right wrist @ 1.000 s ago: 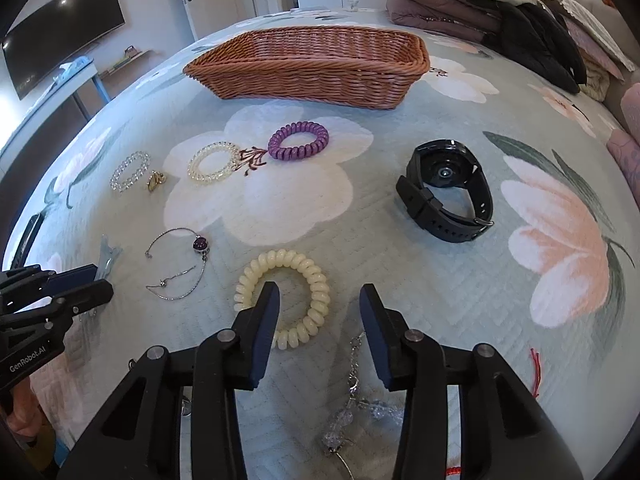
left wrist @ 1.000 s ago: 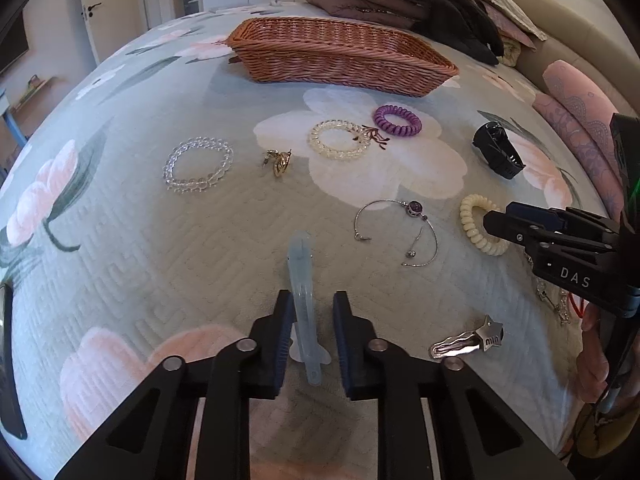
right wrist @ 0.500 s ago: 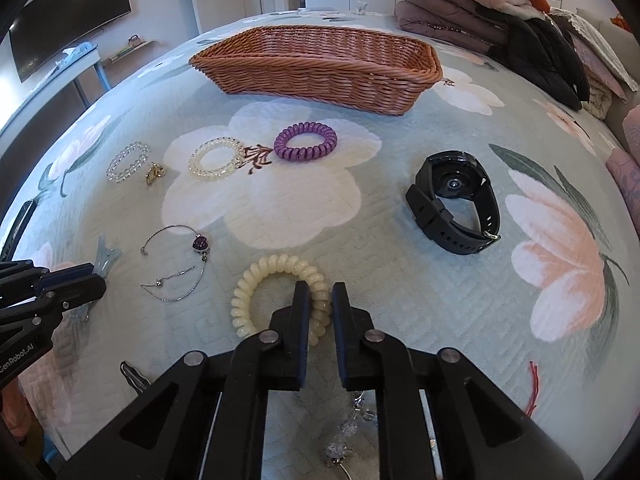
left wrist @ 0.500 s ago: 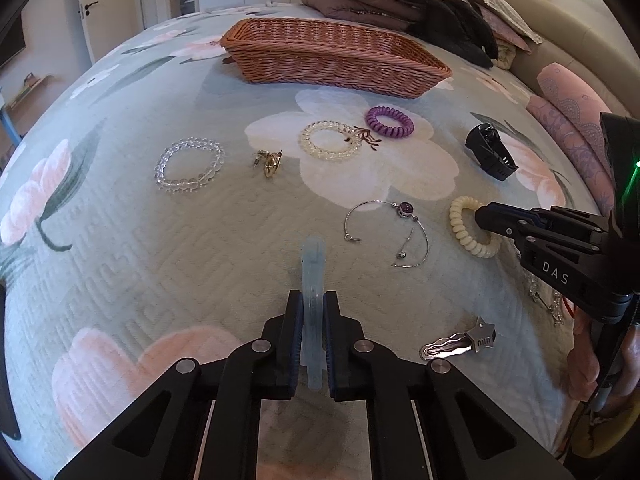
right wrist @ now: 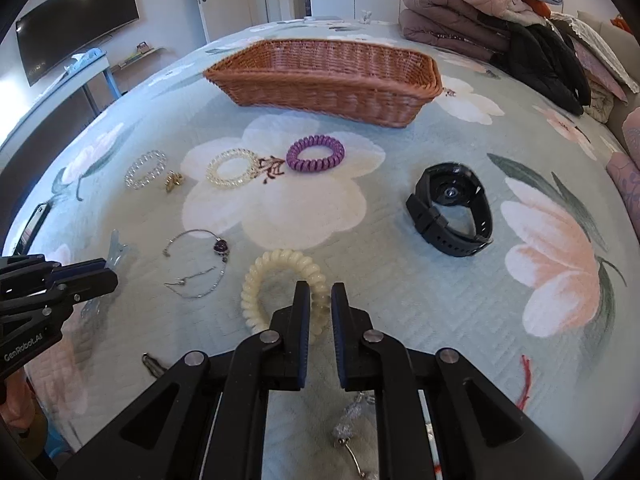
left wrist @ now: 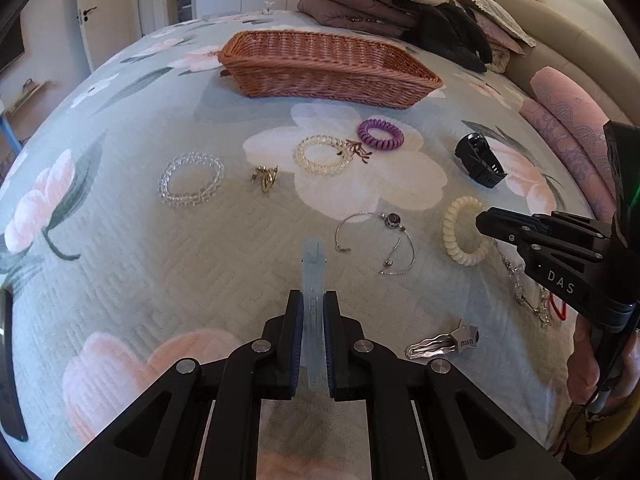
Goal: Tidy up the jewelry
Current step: 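Carry the blue clip and cream hair tie into the wicker basket and release both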
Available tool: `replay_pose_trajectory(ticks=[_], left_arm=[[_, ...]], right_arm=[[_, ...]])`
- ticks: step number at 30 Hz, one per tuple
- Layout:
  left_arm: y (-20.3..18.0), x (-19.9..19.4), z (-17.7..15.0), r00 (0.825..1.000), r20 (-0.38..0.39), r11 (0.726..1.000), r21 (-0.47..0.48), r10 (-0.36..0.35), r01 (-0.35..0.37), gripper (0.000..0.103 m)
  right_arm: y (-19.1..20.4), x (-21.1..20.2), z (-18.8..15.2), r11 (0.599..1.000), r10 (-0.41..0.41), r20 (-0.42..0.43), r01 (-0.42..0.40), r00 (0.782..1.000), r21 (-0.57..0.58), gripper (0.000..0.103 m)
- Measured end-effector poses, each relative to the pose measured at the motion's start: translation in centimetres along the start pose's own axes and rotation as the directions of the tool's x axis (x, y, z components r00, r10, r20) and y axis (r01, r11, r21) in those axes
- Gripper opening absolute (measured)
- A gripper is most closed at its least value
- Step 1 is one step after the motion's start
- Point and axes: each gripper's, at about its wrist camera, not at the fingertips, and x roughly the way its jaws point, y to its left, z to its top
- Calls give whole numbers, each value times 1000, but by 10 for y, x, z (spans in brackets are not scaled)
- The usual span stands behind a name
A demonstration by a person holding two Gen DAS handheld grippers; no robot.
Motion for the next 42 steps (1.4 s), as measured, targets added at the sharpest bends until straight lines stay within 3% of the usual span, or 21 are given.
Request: replay_pose_trajectory(ticks=[9, 14, 21, 27, 32, 39, 42], left_arm=[[-2, -17, 17, 1000, 24, 1000, 3, 0, 0, 10], [1, -9, 13, 1000, 8, 1000, -15, -15, 15, 10], [4, 9, 12, 999, -20, 999, -32, -33, 33, 10], [8, 19, 13, 999, -31, 998, -39, -41, 40, 10], [9, 23, 16, 998, -49, 998, -42, -47, 45, 10], [9, -2, 36, 999, -32, 999, -25, -28, 27, 10], [8, -13, 53, 1000, -13, 1000, -11, -21, 21, 10]], right_arm=[[-9, -19, 14, 1000, 12, 15, -12, 1000, 3, 13], [-17, -5, 13, 997, 70, -22, -69, 997, 38, 13], [-29, 20, 17, 994, 88, -69, -83, 994, 76, 13], [-20, 35, 19, 999, 27, -99, -24, 995, 31, 15], [-5, 35, 15, 998, -50, -72, 47, 996, -50, 15], [-8, 5, 26, 999, 40, -39, -41, 998, -27, 13], [-7, -12, 41, 998, 43, -2, -43, 999, -39, 13]])
